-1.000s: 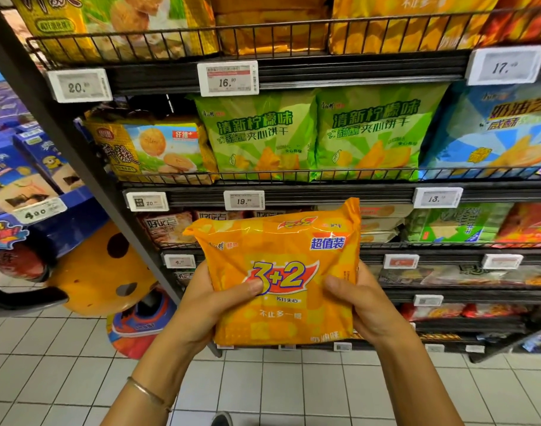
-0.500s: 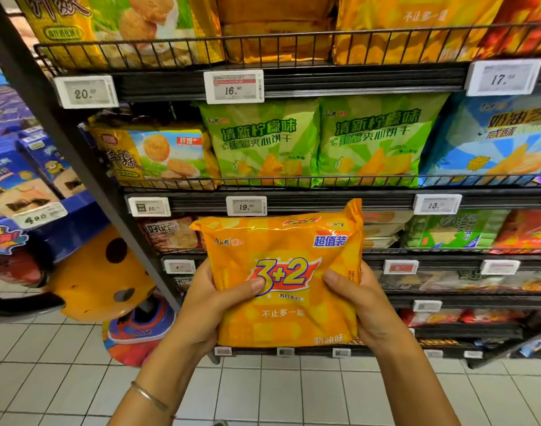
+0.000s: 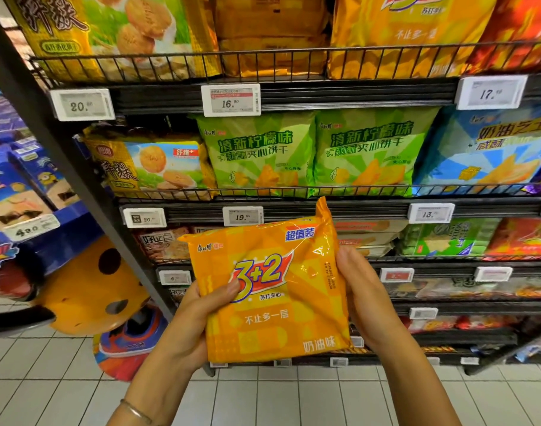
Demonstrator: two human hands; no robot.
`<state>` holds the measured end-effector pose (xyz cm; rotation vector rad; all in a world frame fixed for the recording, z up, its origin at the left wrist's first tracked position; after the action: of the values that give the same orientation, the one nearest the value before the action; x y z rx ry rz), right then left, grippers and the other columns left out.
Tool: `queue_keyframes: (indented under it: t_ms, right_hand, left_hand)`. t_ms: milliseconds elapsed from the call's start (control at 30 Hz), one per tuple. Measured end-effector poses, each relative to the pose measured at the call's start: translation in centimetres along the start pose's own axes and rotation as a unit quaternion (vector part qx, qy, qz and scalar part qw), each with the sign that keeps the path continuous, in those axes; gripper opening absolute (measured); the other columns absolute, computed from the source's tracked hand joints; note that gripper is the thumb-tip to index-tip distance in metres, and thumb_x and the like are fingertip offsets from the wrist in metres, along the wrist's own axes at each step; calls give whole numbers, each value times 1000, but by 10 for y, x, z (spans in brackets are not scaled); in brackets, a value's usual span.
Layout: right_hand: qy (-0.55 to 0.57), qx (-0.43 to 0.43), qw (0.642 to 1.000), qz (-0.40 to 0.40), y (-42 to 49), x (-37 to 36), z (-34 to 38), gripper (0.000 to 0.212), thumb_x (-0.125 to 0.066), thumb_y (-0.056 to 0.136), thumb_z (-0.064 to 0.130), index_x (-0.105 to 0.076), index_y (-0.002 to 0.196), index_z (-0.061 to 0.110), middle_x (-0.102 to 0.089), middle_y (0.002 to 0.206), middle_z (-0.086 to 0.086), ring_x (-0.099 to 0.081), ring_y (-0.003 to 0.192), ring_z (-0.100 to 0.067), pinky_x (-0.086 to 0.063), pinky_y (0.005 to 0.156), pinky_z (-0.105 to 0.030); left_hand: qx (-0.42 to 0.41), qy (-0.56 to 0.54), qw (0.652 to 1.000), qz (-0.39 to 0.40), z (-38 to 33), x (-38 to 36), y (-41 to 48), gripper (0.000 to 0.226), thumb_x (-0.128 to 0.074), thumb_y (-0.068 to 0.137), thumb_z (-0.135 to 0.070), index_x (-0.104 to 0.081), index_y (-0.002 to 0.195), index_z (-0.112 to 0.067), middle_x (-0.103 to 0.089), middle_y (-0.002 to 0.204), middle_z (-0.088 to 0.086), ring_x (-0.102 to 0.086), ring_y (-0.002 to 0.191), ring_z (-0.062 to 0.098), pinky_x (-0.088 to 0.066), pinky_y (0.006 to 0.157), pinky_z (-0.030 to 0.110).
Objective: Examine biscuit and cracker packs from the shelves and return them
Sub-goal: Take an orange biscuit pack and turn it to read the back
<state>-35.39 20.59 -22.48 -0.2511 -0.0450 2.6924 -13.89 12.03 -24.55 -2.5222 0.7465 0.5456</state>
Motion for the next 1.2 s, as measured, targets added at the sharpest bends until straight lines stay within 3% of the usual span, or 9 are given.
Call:
queue_keyframes:
  t_ms: [67, 200, 333, 467, 667, 867, 1033, 1133, 1200]
  right_hand:
    - [-109, 58, 992, -28, 1, 4, 12, 46, -52, 96, 62, -61, 95, 17, -70, 83, 10, -70, 77, -7, -54, 66, -19]
    - [-213, 152, 965, -32, 1, -1, 31, 49, -44, 104, 48, -64, 91, 5, -62, 92, -5, -63, 86, -22, -50, 79, -37]
    - [-124, 143, 982, -4, 3, -7, 43, 39, -47, 99, 44, -70, 89, 14, -61, 90, 1, -64, 85, -18, -51, 80, -35]
    - [-9, 123, 990, 64, 5, -25, 44, 28, -52, 101, 33, -71, 81, 27, -60, 83, 4, -61, 75, -10, -51, 70, -26]
    - [77, 15, 997, 17, 17, -13, 22, 35, -54, 105, 30, -81, 82, 24, -78, 85, -5, -75, 73, -16, -59, 61, -29]
    - [122, -122, 985, -2, 16, 6, -23, 26, -62, 99, 31, -69, 111, 10, -80, 98, -14, -79, 84, -26, -62, 62, -36]
    - [139, -224, 964, 29, 8, -4, -61, 67, -74, 84, 40, -57, 139, 6, -73, 124, -20, -72, 113, -38, -59, 94, -52]
    - [201, -292, 928, 114, -8, -33, -74, 59, -70, 94, 38, -59, 143, 7, -70, 130, -21, -72, 111, -39, -64, 78, -44]
    - [269, -323, 893, 163, -21, -50, -80, 70, -86, 81, 28, -60, 141, 2, -66, 134, -24, -71, 111, -43, -66, 71, -47]
  left_hand:
    - [8, 1, 1000, -4, 2, 2, 0, 128, -109, 19, -37, -62, 136, -19, -72, 127, 21, -72, 110, 47, -60, 85, 65]
    - [46, -23, 999, -13, 13, 6, 2, 128, -110, 19, -33, -62, 136, -19, -72, 127, 23, -71, 111, 48, -59, 85, 67]
    - [111, -83, 990, -19, 35, 10, 6, 103, -108, 41, -31, -67, 134, -16, -69, 131, 25, -70, 114, 48, -59, 83, 69]
    - [160, -144, 976, -44, 73, 13, 9, 57, -77, 79, -43, -75, 128, -13, -68, 134, 24, -70, 115, 45, -60, 80, 64]
    - [176, -189, 966, -6, 97, 5, 9, 58, -64, 94, -53, -68, 138, -16, -61, 146, 21, -60, 131, 44, -54, 99, 61]
    - [104, -135, 985, -10, 56, 24, 14, 60, -62, 92, -46, -60, 143, -15, -66, 137, 23, -68, 119, 46, -60, 87, 61]
    - [23, -55, 998, 24, 13, 13, 14, 75, -45, 97, -65, -53, 146, -9, -64, 139, 25, -66, 123, 47, -62, 83, 58]
    - [-44, 3, 997, 65, -12, -2, 11, 66, -64, 93, -59, -62, 136, -9, -66, 129, 29, -73, 102, 42, -66, 65, 43]
    - [-85, 53, 991, 87, -19, -13, 13, 67, -81, 85, -49, -62, 139, -15, -69, 123, 25, -74, 100, 38, -65, 67, 38]
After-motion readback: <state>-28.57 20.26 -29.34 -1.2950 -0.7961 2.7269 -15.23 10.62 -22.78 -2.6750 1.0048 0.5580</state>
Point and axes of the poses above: each hand's wrist, its own y-axis towards the middle knuckle, its own x-axis out of the back of the hand, z = x × y, the point moved 10 cm from there along y, towards the middle knuckle
